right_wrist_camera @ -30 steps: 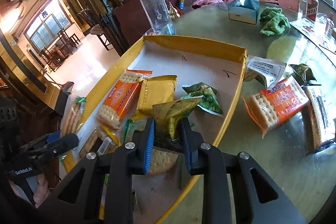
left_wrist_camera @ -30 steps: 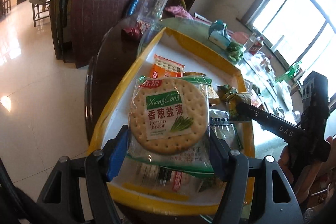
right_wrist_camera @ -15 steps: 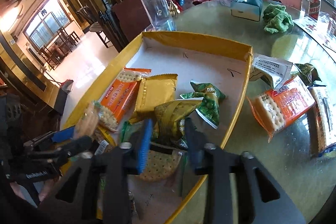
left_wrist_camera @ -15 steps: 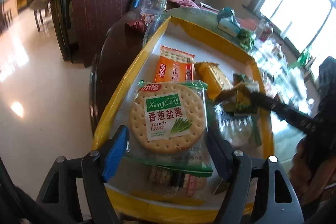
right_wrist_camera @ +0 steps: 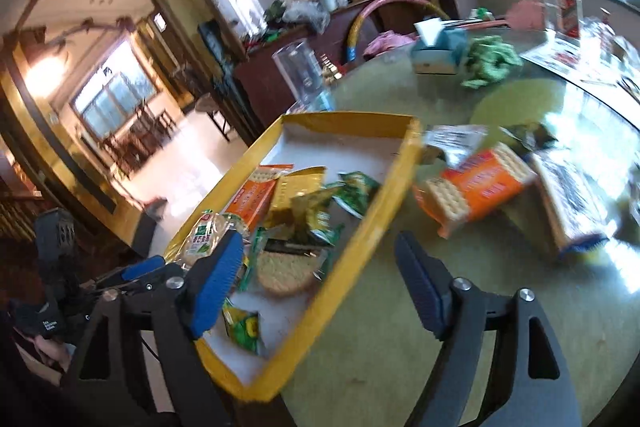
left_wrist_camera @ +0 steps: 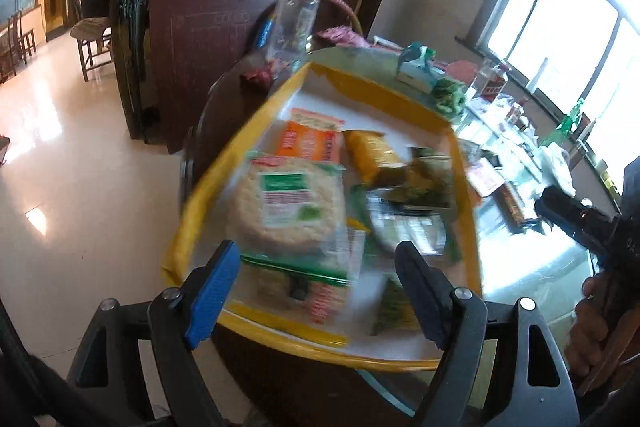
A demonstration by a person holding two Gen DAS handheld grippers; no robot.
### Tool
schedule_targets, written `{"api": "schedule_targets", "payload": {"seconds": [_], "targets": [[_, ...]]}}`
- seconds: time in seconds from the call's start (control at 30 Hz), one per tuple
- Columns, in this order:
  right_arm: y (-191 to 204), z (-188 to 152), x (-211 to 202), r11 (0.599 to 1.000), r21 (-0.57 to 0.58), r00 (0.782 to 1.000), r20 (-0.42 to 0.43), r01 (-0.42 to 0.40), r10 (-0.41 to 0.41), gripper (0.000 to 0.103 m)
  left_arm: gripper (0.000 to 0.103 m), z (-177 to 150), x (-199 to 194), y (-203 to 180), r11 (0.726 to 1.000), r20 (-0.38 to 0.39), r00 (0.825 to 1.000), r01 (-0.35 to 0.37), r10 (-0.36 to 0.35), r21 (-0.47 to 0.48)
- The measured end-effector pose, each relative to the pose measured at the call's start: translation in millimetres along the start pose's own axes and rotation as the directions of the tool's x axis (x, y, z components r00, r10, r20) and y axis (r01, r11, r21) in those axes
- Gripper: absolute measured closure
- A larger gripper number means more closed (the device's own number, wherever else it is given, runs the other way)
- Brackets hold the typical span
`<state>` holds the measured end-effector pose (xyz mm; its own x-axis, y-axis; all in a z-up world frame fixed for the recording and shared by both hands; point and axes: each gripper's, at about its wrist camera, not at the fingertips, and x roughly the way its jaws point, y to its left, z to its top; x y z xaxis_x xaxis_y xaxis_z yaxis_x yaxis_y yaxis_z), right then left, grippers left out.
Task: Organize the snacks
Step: 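Grasp the white wafer pack with the right tool while the left grasps the orange cracker pack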
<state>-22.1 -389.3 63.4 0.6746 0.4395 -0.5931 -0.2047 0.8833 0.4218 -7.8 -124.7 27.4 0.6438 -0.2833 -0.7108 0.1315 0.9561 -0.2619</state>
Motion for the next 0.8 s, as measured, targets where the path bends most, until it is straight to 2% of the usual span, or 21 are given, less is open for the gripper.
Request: {"api": "schedule_targets", "payload": {"seconds": [0.1, 0.2, 0.27, 0.4, 0.6, 0.7, 0.8], "targets": [[-27, -12, -20, 0.999, 0.053, 1.0, 0.016, 0.005, -0.006, 0.022, 0.023, -7, -8, -33, 0.997, 0.029, 0.997, 0.075, -0.075, 0.029], [-49, -21, -38, 0.996, 0.085, 0.999, 0.026, 0.024, -0.026, 0.022, 0.023, -11, -11, -63, 0.98, 0.014, 0.981, 0.195, -0.196, 0.047], [-64, -27, -52, 0.994, 0.101, 0.998, 0.035, 0.039, -0.043, 0.022, 0.023, -13, -10, -82, 0.973, 0.003, 0.975, 0.223, -0.224, 0.063], [-93, -34, -81, 0.988, 0.139, 0.995, 0.066, 0.071, -0.08, 0.018, 0.023, -16, -3, -114, 0.967, -0.022, 0.976, 0.216, -0.215, 0.134], [-127, -37, -94, 0.977, 0.174, 0.99, 0.041, 0.122, -0.131, 0.017, 0.023, -24, 6, -133, 0.959, -0.058, 0.971, 0.237, -0.231, 0.155], [-133, -32, -88, 0.973, 0.16, 0.986, 0.008, 0.166, -0.169, 0.017, 0.023, -28, 8, -141, 0.962, -0.052, 0.982, 0.19, -0.184, 0.198], [-136, -30, -81, 0.966, 0.136, 0.976, -0.022, 0.22, -0.219, 0.017, 0.023, -28, 10, -144, 0.966, -0.018, 0.995, 0.103, -0.101, 0.237]]}}
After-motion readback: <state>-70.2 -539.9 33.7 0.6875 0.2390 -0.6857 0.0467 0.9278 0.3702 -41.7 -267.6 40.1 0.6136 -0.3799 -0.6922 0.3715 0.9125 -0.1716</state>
